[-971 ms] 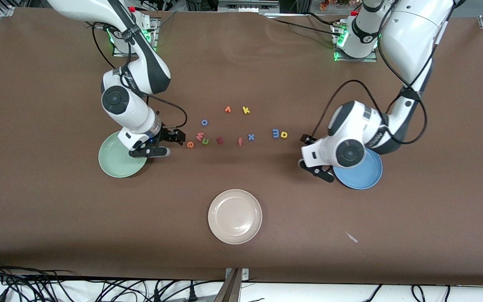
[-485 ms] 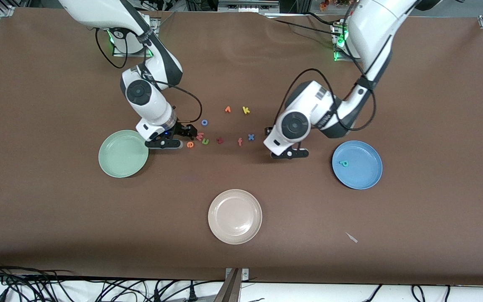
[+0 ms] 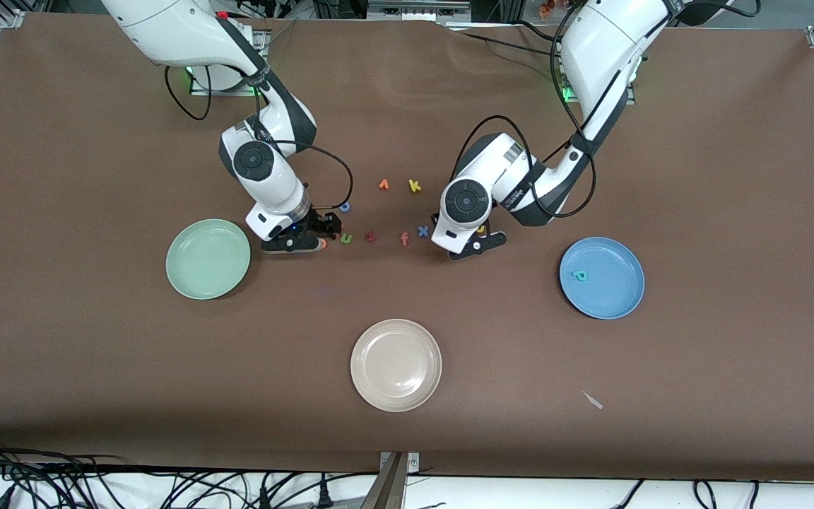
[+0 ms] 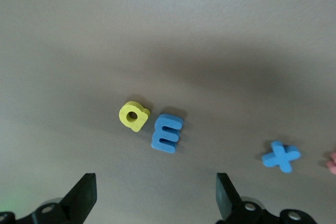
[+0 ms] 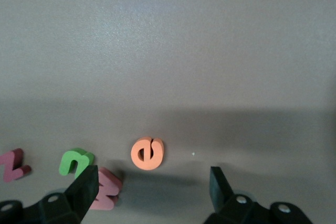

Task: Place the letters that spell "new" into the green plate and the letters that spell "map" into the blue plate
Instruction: 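Grasp the orange 'e' with the right gripper while the left reaches blue 'E', then carry the orange 'e' to the green plate while the left grasps 'E'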

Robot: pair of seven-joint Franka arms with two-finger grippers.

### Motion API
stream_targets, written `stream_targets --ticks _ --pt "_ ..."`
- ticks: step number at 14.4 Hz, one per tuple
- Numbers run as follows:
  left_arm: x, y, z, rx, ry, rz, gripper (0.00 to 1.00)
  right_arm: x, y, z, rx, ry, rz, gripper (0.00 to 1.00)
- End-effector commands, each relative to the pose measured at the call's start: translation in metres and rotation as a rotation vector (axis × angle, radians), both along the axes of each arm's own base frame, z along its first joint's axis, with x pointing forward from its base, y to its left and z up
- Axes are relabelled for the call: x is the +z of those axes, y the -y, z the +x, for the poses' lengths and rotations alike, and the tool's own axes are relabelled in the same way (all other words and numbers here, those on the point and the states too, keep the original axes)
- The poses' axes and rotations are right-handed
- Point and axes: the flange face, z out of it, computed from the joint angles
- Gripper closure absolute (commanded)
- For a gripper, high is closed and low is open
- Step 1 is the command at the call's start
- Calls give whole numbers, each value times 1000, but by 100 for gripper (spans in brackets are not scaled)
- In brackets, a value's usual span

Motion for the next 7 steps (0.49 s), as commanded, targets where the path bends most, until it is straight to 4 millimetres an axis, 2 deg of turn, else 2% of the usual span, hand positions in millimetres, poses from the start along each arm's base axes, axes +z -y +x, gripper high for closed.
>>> stream_targets --ticks 1,3,4,6,7 --pt "-11 0 -7 3 18 -8 6 -8 -2 11 11 25 -9 7" --pt "-18 1 -9 1 10 -7 27 -14 -8 10 33 24 -15 8" --pt "-20 2 -10 -3 9 -6 33 -16 -10 8 51 27 -25 11" --pt "-26 2 -8 -2 14 -19 43 -17 -10 10 56 33 -31 13" --pt "-31 -1 -5 -10 14 -30 43 -18 -11 9 58 33 -31 16"
